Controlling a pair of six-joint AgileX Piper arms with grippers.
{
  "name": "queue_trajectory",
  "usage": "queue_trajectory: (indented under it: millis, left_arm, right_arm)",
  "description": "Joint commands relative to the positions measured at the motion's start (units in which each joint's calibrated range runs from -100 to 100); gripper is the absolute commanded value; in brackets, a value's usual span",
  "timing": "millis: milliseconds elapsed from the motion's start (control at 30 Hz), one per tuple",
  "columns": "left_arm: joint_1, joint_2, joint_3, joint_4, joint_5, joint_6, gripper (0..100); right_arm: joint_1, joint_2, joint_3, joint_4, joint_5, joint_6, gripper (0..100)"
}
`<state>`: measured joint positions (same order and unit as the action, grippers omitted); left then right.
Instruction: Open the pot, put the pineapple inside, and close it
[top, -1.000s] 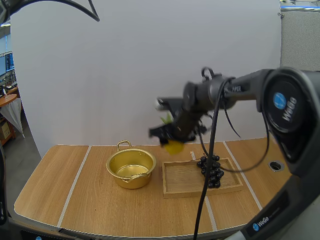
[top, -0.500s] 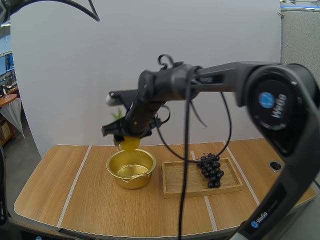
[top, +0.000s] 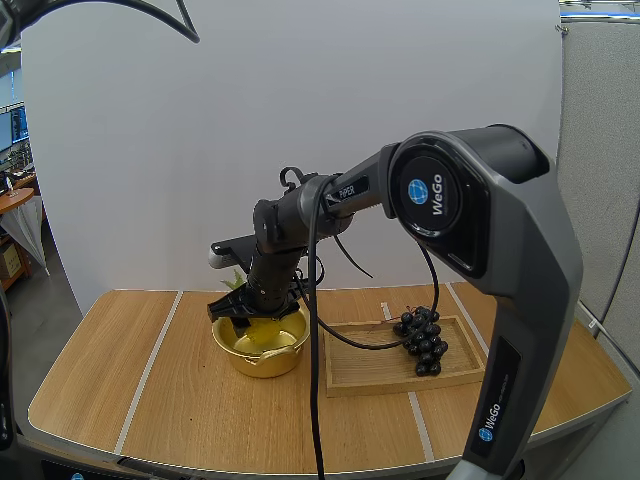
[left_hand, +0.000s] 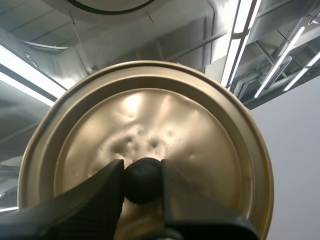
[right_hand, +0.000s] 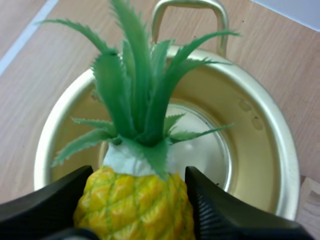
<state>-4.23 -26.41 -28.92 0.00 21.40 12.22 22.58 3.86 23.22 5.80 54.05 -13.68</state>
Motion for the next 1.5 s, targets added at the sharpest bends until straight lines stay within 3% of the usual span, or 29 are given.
queue_trajectory:
  millis: [0, 633, 700, 733, 800, 833, 1100, 1467]
  left_arm:
    - [-0.18, -0.3, -0.4, 0.3, -1.9, -0.5, 0]
    - [-0.18, -0.3, -0.4, 0.3, -1.9, -0.5, 0]
    - [-0.18, -0.3, -0.4, 0.3, -1.9, -0.5, 0]
    - [-0.18, -0.3, -0.4, 0.3, -1.9, -0.5, 0]
    - [-0.18, -0.3, -0.4, 0.3, -1.9, -0.5, 0]
    - [-0.18, -0.3, -0.4, 0.3, -1.9, -0.5, 0]
    - [-0.18, -0.3, -0.4, 0.3, -1.9, -0.5, 0]
    - [-0.18, -0.3, -0.4, 0.3, -1.9, -0.5, 0]
  right_arm:
    - [-0.3, 1.3, -0.4, -2.7, 0.2, 1.6, 0]
    - [-0.3, 7.4, -0.4, -4.1, -1.4, 2.5, 0]
    - [-0.3, 7.4, -0.4, -4.1, -1.4, 2.5, 21]
    - [-0.3, 7.4, -0.4, -4.1, -1.4, 2.5, 39]
    - [-0.3, 7.4, -0.4, -4.2, -0.8, 2.5, 85]
    - [-0.3, 7.4, -0.4, -4.2, -0.7, 2.5, 100]
    - [-0.3, 1.2, -0.4, -4.0, 0.8, 3.3, 100]
    - [-0.3, -22.6, -0.3, -4.0, 10.5, 3.3, 100]
